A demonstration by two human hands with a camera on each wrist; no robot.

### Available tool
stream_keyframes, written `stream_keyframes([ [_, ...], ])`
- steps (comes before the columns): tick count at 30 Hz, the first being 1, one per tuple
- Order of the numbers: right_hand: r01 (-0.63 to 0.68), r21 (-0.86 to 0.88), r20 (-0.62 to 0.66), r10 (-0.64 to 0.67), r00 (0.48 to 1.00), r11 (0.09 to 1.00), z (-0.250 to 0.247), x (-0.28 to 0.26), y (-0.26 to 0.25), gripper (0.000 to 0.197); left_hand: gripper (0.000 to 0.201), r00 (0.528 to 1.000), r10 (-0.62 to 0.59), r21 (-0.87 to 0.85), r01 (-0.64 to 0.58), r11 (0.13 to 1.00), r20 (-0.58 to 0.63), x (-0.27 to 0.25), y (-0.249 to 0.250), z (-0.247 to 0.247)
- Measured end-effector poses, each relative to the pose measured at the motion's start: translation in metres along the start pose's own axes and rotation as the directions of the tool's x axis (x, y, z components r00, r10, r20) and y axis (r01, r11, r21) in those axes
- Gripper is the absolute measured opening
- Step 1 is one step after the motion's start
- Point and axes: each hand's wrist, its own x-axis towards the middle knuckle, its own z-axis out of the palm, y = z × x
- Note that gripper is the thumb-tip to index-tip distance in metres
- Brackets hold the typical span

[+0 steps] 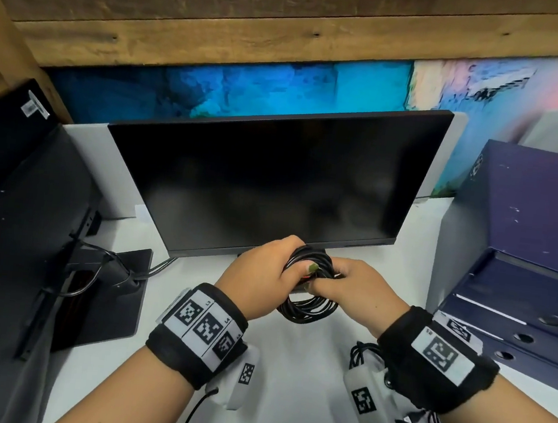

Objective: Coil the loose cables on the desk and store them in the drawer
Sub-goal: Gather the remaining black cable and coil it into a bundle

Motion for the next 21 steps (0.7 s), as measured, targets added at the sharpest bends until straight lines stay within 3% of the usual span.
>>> stream_keyframes([
  [3, 0.025, -0.137, -0.092, -0.038, 0.995, 0.99, 0.005, -0.005, -0.007, 0.013, 0.017, 1.0, -0.017, -0.071, 0.016, 0.997, -0.005, 0.0, -0.005, 0.0],
  [5, 0.034, -0.133, -0.11, -0.049, 0.993, 0.991, 0.008, -0.006, -0.007, 0.019, 0.017, 0.999, -0.035, -0.137, 0.03, 0.99, -0.028, 0.001, -0.009, -0.002],
  [7, 0.026, 0.073, -0.102, -0.018, 0.995, 0.997, 0.011, -0.009, -0.008, 0.022, 0.016, 0.998, -0.049, -0.209, 0.042, 0.977, -0.032, 0.001, -0.012, -0.005],
  [9, 0.013, 0.397, -0.076, 0.019, 0.997, 0.918, 0.009, -0.012, -0.013, 0.027, 0.015, 0.998, -0.055, -0.253, 0.044, 0.966, -0.038, 0.0, -0.015, -0.008],
  [11, 0.031, 0.542, -0.075, 0.011, 0.997, 0.84, 0.007, -0.016, -0.015, 0.031, 0.017, 0.997, -0.043, -0.269, 0.025, 0.963, -0.06, 0.0, -0.017, -0.011],
  [12, 0.047, 0.47, -0.081, -0.01, 0.997, 0.882, 0.006, -0.017, -0.015, 0.031, 0.019, 0.997, -0.034, -0.272, 0.015, 0.962, -0.065, -0.001, -0.018, -0.012],
  [14, 0.089, 0.123, -0.116, -0.075, 0.99, 0.988, 0.007, -0.017, -0.011, 0.037, 0.018, 0.998, -0.02, -0.258, 0.005, 0.966, -0.054, 0.0, -0.018, -0.012],
  [17, 0.139, -0.317, -0.168, -0.2, 0.965, 0.938, 0.006, -0.017, -0.004, 0.042, 0.011, 0.999, -0.017, -0.243, 0.008, 0.97, -0.035, -0.001, -0.019, -0.01],
  [21, 0.192, -0.423, -0.163, -0.283, 0.945, 0.886, 0.004, -0.017, -0.001, 0.042, 0.02, 0.999, -0.025, -0.331, 0.014, 0.943, -0.028, -0.004, -0.021, -0.01],
])
